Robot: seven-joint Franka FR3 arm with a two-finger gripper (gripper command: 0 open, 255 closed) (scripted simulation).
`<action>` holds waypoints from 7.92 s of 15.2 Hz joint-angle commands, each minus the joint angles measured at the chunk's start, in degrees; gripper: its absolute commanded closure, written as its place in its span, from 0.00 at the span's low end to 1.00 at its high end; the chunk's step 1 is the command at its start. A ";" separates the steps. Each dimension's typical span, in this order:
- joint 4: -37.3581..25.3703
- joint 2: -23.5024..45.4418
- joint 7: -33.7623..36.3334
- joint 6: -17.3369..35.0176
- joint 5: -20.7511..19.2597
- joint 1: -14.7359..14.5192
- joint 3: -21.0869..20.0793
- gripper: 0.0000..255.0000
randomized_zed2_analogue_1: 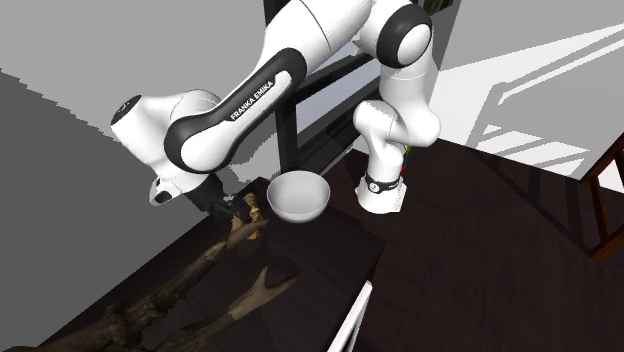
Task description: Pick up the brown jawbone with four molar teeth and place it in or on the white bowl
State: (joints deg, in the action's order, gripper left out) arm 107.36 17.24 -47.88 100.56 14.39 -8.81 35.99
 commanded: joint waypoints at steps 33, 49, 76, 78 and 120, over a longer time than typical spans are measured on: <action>-0.16 -1.25 2.42 -3.70 0.30 -0.68 -0.18 1.00; 45.82 -45.66 72.21 25.01 -61.31 1.07 -19.74 0.00; 48.46 -43.35 82.00 28.20 -72.99 -3.05 -12.73 1.00; 47.87 -44.94 81.01 26.12 -72.46 -4.56 -11.89 1.00; 44.03 -64.26 57.38 24.89 -45.52 -6.94 18.41 0.00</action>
State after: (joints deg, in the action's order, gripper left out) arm 151.39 -47.01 9.49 125.46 -31.13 -15.75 54.39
